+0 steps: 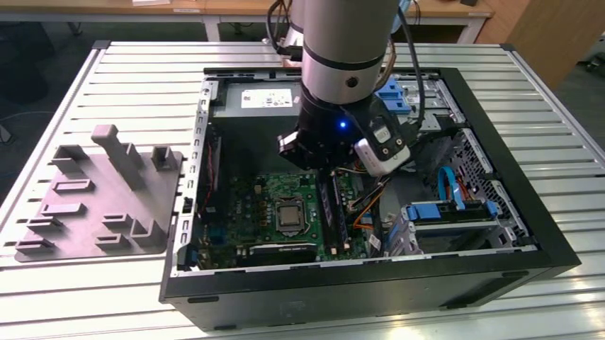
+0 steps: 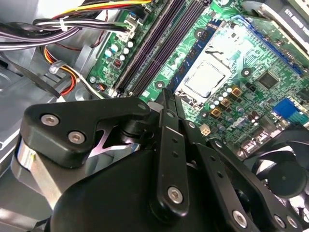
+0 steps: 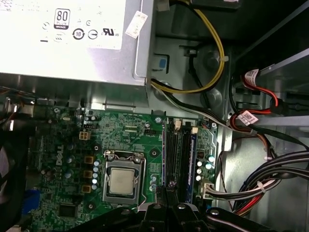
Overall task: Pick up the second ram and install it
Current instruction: 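Insert the second ram into the second slot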
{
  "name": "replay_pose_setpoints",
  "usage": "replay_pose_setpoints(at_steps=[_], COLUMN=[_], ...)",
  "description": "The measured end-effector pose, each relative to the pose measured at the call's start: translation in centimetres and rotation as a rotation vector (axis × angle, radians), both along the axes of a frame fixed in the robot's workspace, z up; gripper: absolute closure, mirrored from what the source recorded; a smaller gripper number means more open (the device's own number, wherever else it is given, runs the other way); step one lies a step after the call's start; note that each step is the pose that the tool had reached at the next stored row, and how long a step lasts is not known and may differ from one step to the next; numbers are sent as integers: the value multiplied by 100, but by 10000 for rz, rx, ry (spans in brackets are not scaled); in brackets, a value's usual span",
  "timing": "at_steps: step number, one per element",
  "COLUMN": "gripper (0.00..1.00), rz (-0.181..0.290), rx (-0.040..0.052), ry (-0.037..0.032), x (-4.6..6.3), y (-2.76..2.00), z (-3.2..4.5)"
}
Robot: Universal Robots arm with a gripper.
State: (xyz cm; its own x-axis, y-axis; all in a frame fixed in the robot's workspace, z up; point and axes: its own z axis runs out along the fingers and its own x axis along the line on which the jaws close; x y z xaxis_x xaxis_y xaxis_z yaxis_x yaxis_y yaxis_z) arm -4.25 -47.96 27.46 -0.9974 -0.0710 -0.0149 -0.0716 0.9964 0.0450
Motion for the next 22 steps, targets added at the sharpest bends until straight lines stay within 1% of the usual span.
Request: replay_pose_setpoints(at_steps=[10,11,17,22], gripper=[89,89,89,89], rz=[-311,-479,-529,-556], rx=[-2,-1,-6,-53], ry=[1,0,0,-1], x=[21,30,31,31], y=[-8,-12,-12,-12], z=[-62,-88,-137,-165])
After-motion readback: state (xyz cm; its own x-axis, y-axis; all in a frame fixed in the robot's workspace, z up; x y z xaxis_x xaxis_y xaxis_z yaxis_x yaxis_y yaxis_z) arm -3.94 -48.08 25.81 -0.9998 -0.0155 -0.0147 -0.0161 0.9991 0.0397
